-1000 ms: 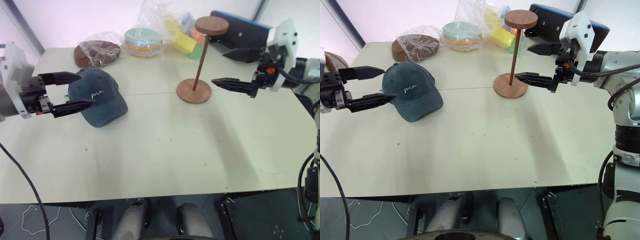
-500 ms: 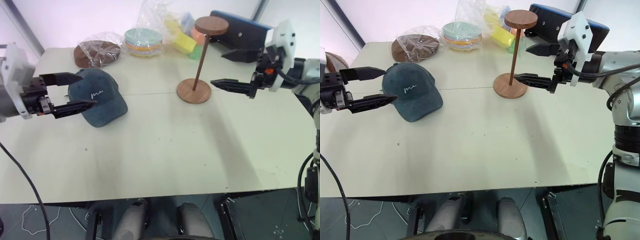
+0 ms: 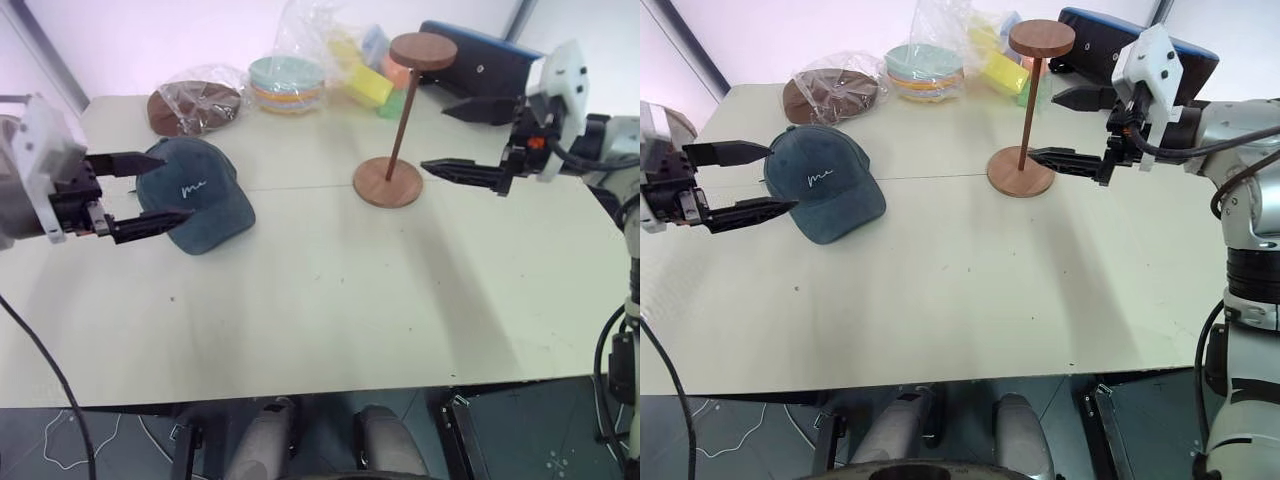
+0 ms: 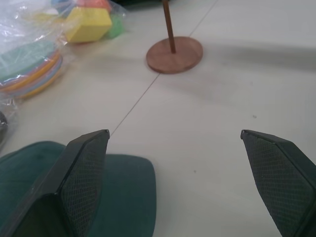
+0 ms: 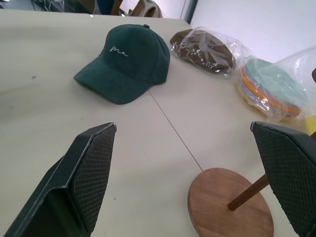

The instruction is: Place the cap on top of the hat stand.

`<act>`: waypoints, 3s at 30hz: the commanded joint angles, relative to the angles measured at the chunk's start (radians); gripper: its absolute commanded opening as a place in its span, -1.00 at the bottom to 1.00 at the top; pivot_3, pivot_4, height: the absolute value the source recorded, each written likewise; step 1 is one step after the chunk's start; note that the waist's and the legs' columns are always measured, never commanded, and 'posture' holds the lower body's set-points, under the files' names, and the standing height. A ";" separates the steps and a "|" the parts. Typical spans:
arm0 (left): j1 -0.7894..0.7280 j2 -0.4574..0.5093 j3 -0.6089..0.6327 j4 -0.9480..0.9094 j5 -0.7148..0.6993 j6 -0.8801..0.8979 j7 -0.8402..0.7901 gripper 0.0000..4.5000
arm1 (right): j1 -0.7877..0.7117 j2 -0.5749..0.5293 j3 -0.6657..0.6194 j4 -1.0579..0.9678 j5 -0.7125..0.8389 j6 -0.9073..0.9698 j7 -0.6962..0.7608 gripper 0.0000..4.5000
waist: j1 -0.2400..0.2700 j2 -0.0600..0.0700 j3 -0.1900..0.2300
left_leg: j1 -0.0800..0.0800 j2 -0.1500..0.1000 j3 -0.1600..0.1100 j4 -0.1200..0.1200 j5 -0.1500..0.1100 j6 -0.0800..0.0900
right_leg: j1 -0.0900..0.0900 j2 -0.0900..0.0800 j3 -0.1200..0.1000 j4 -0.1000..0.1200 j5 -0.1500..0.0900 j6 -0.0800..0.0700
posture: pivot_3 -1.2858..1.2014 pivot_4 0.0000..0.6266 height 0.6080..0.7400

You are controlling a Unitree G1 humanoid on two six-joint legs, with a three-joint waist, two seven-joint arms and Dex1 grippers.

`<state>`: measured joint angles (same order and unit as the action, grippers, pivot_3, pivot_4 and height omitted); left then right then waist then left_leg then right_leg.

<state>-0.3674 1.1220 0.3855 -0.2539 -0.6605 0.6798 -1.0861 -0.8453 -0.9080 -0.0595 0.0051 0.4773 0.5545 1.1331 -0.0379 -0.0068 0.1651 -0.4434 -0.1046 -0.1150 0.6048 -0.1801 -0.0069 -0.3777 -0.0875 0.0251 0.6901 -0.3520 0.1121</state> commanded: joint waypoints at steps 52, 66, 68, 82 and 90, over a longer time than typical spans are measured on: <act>0.457 -0.272 -0.242 -0.105 0.937 -0.716 0.518 1.00 | 0.060 0.181 0.087 -0.124 -0.051 0.003 -0.064 0.98 | 0.025 0.000 0.000 | 0.001 -0.001 0.000 -0.005 0.000 -0.001 | -0.001 0.000 0.000 -0.003 0.000 0.000 | 0.03 -0.52 1.00; 0.323 -0.321 -0.402 0.101 1.110 -0.783 0.616 1.00 | 0.074 0.172 0.078 -0.156 -0.041 0.027 -0.082 0.98 | 0.025 0.000 0.000 | 0.001 -0.001 0.000 -0.005 0.000 -0.001 | -0.001 0.000 0.000 -0.002 0.000 0.000 | 0.03 -0.52 1.00; 0.298 -0.334 -0.422 0.136 1.133 -0.783 0.638 1.00 | 0.075 0.171 0.076 -0.159 -0.041 0.027 -0.082 0.98 | 0.026 0.000 0.000 | 0.001 -0.001 0.000 -0.005 0.000 -0.001 | -0.001 0.000 0.000 -0.002 0.000 0.000 | 0.03 -0.52 1.00; 0.120 -0.409 -0.536 0.402 1.249 -0.805 0.778 1.00 | 0.061 0.161 0.069 -0.163 -0.042 0.035 -0.083 0.98 | 0.032 0.003 -0.002 | 0.003 -0.001 -0.002 -0.001 0.001 -0.001 | 0.003 0.000 -0.003 0.000 0.001 0.000 | 0.03 -0.52 1.00; 0.060 -0.428 -0.583 0.523 1.273 -0.792 0.825 1.00 | 0.055 0.163 0.071 -0.165 -0.043 0.037 -0.091 0.98 | 0.033 0.006 -0.004 | 0.003 -0.002 -0.003 0.002 0.001 -0.001 | 0.004 0.000 -0.004 0.002 0.001 0.000 | 0.03 -0.52 1.00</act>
<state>-0.3203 0.6955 -0.1759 0.1987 0.5802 -0.1442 -0.2571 -0.7604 -0.7347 0.0473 -0.1237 0.4173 0.5951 1.0473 -0.0049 -0.0012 0.1613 -0.4407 -0.1062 -0.1180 0.6074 -0.1795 -0.0077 -0.3738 -0.0878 0.0213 0.6926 -0.3515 0.1125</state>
